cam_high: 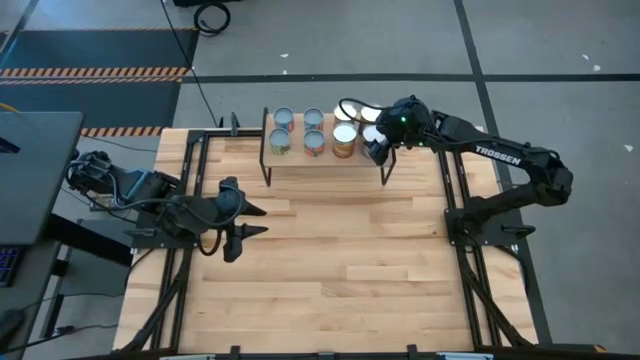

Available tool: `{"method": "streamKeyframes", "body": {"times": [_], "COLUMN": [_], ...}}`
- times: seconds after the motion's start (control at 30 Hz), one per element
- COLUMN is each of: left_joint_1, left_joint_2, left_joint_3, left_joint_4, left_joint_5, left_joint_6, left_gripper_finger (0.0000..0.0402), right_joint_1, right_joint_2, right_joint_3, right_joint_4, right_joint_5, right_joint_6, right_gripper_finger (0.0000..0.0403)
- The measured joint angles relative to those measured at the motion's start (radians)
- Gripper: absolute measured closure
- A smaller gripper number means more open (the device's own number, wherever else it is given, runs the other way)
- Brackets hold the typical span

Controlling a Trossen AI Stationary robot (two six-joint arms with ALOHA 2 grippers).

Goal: Pick and place cans onto a shelf
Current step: Put the can of peaches on the shelf aligned with the other can of peaches

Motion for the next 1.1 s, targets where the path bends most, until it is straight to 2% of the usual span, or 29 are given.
{"method": "streamKeyframes", "body": {"times": [0.73, 1.1], "left_joint_1": [0.000, 0.000], "left_joint_2": [-0.004, -0.004], "left_joint_3": [0.000, 0.000], "left_joint_4": [0.000, -0.001], "left_joint_5": [0.000, 0.000], "left_joint_6": [-0.004, -0.008], "left_gripper_finger": [0.0214, 0.0214], "right_joint_1": [-0.001, -0.039], "right_joint_2": [0.000, -0.001], "right_joint_3": [0.000, -0.012], "right_joint_4": [0.008, 0.023], "right_joint_5": [-0.028, -0.068], "right_joint_6": [0.042, 0.105], "right_gripper_finger": [0.0057, 0.0057]}}
